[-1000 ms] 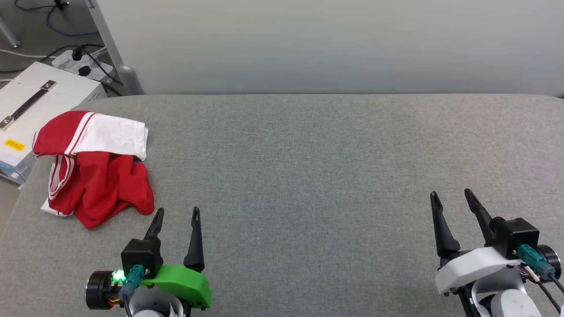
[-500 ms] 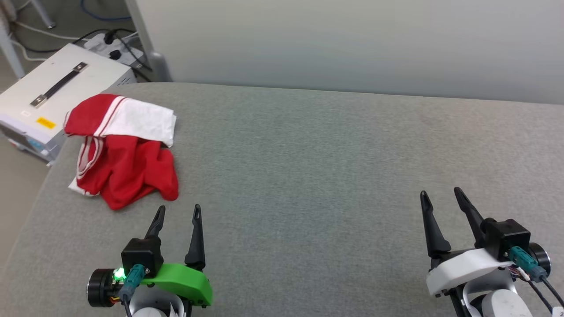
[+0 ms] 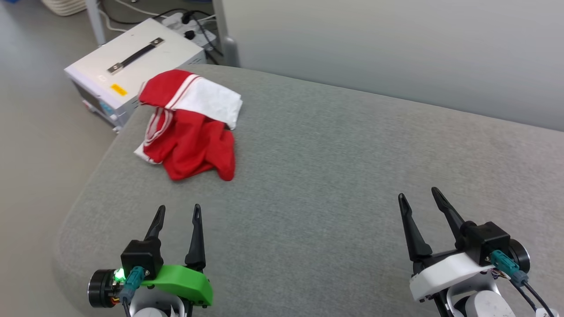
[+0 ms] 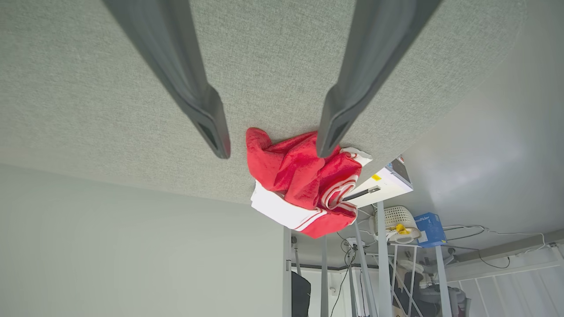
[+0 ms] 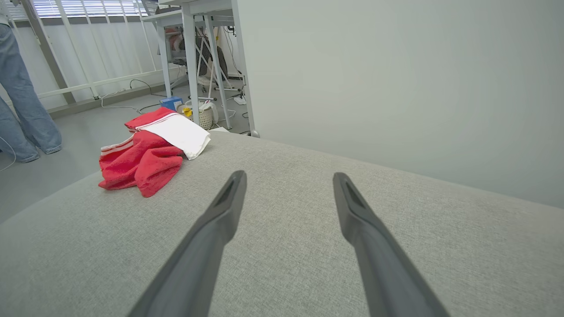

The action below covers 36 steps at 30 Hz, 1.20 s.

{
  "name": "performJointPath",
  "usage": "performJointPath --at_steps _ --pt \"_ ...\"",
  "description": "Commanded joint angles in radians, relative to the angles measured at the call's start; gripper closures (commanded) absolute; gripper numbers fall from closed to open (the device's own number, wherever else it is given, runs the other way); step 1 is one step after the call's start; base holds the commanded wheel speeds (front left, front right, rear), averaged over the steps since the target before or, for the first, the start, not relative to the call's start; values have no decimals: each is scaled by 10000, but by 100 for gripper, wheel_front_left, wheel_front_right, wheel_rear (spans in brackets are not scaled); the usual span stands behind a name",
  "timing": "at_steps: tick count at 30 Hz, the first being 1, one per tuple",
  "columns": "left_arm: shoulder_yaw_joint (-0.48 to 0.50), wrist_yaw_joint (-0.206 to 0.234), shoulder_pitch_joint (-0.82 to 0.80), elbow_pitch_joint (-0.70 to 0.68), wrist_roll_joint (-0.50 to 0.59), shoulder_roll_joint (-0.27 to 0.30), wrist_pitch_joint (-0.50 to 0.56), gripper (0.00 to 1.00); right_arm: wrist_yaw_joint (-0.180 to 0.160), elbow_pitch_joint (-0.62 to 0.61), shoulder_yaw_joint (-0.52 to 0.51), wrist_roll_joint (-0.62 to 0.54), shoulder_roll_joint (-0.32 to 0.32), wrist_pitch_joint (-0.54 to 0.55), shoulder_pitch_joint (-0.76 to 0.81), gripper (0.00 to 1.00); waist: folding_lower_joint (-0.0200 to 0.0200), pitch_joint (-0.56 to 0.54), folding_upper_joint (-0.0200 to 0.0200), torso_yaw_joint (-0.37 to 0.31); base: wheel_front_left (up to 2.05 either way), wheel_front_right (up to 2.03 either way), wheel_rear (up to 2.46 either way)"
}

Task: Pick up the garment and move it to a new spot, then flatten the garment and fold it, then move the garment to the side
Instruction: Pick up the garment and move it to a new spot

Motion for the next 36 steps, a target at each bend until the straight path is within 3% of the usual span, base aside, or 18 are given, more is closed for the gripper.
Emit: performJointPath --at_steps 1,10,18,30,36 --pt "-1 -79 -63 43 -129 -36 -111 0 -9 32 49 116 -15 -123 -173 0 0 -38 111 698 0 0 0" --pt "-41 -153 32 102 -116 -40 -295 0 -9 155 237 257 -16 -304 -232 0 0 -64 119 1416 0 0 0" --pt "-36 -177 1 89 -142 -40 -300 0 -9 139 240 242 -16 -310 -243 0 0 -4 120 1562 0 0 0" --pt "25 -111 -125 67 -378 -40 -300 0 -9 104 219 188 -16 -310 -344 0 0 239 120 1382 0 0 0" --pt "254 -426 -1025 586 -652 -22 -300 0 -9 -38 247 -101 -16 -310 -698 0 0 1083 120 888 0 0 0"
